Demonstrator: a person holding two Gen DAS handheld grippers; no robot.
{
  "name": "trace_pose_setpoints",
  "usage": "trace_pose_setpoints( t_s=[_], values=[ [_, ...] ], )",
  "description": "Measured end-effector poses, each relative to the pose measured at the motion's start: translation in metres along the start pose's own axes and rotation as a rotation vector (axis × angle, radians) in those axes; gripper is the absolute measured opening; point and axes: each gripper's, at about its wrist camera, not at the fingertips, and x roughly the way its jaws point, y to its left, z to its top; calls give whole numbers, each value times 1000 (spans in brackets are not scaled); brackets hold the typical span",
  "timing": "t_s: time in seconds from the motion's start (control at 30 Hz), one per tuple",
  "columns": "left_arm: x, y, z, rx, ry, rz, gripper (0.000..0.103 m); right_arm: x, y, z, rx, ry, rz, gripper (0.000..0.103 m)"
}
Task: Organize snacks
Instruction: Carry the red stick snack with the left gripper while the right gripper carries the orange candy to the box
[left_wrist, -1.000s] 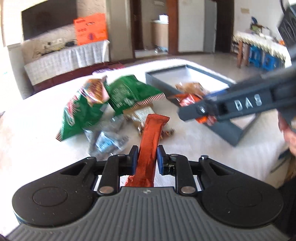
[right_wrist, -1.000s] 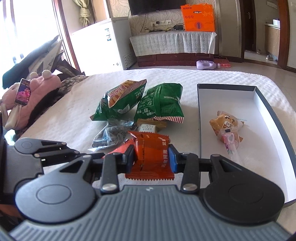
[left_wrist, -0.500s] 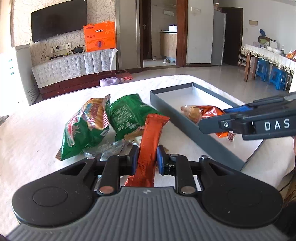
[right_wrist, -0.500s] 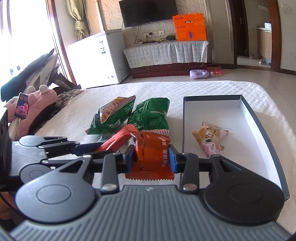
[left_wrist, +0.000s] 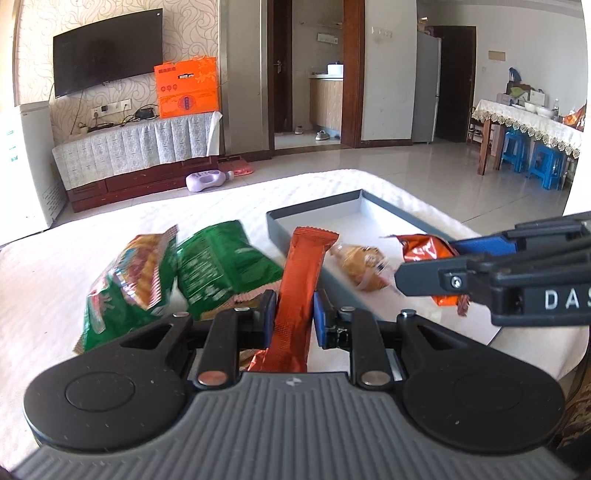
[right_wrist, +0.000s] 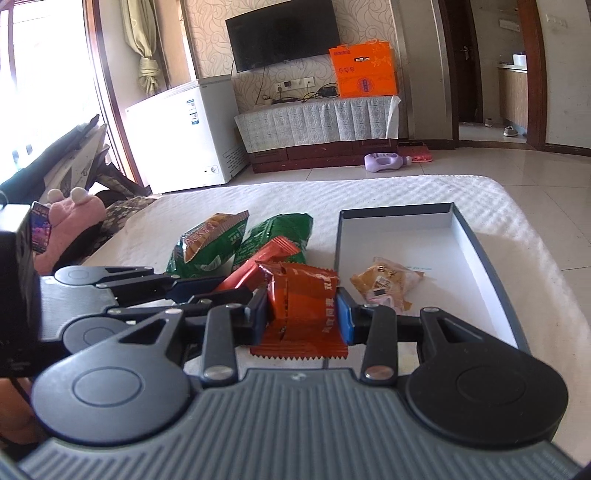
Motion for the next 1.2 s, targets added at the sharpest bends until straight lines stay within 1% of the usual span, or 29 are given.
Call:
trace_pose_setpoints(
  t_s=[0.3, 0.87, 1.03, 1.2],
  values=[
    [12, -30, 15, 6, -17, -33, 25, -11, -23, 0, 29, -18, -36, 41],
    [39, -58, 26, 4, -18, -77, 25, -24, -45, -6, 49, -17, -79, 41],
    [48, -61, 31, -5, -17, -83, 25, -24, -51, -7, 55, -13, -89, 41],
    [61, -65, 38, 9, -22, -86, 25, -22, -58, -7, 58, 3, -103, 41]
  ],
)
